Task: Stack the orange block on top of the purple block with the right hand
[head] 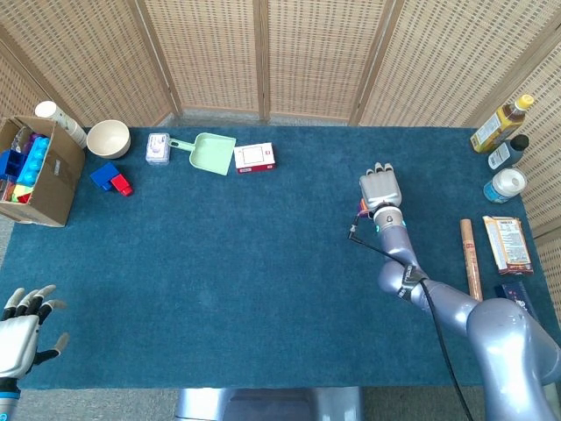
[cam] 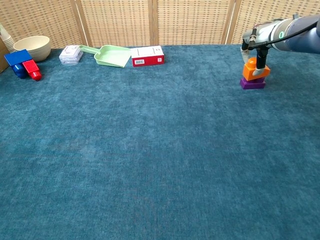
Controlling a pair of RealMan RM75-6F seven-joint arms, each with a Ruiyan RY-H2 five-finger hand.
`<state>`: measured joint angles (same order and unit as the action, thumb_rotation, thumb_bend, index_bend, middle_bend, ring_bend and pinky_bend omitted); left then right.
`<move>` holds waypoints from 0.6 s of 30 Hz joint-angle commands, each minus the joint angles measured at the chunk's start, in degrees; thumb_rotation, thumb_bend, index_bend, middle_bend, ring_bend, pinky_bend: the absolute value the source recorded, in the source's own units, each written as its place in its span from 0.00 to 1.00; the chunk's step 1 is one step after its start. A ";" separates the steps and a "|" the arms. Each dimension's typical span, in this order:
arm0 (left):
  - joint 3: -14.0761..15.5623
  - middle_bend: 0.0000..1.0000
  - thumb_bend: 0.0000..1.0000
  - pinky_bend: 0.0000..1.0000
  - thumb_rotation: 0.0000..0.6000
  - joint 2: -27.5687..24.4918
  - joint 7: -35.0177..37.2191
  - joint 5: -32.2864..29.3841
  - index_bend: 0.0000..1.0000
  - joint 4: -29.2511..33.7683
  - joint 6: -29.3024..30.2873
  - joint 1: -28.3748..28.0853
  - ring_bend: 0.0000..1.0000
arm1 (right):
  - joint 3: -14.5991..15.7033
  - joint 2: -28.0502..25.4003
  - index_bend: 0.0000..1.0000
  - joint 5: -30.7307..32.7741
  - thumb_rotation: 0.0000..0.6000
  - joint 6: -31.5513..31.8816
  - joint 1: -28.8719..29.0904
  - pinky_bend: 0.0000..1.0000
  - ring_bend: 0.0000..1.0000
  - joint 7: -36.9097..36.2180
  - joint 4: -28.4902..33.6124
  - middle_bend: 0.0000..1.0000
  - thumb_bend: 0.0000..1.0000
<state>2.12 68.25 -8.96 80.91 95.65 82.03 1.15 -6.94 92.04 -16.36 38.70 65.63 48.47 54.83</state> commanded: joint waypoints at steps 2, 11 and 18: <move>-0.02 0.17 0.37 0.00 1.00 0.03 0.05 -0.02 0.34 -0.07 -0.08 -0.05 0.15 | 0.05 0.36 0.60 0.52 1.00 -0.04 0.22 0.14 0.09 0.42 -0.38 0.22 0.26; 0.01 0.16 0.37 0.00 1.00 0.14 0.30 -0.27 0.34 -0.47 -0.30 -0.03 0.15 | 0.33 1.59 0.60 2.12 1.00 -0.60 0.47 0.14 0.08 1.63 -2.41 0.22 0.26; 0.07 0.17 0.37 0.00 1.00 0.28 0.46 -0.27 0.34 -0.64 -0.45 -0.05 0.15 | 0.37 2.15 0.60 2.41 1.00 -1.17 0.33 0.14 0.08 1.89 -3.67 0.22 0.26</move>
<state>2.19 68.53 -8.50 80.64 95.01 81.59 1.10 -6.56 94.16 -13.98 37.57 65.97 50.34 51.20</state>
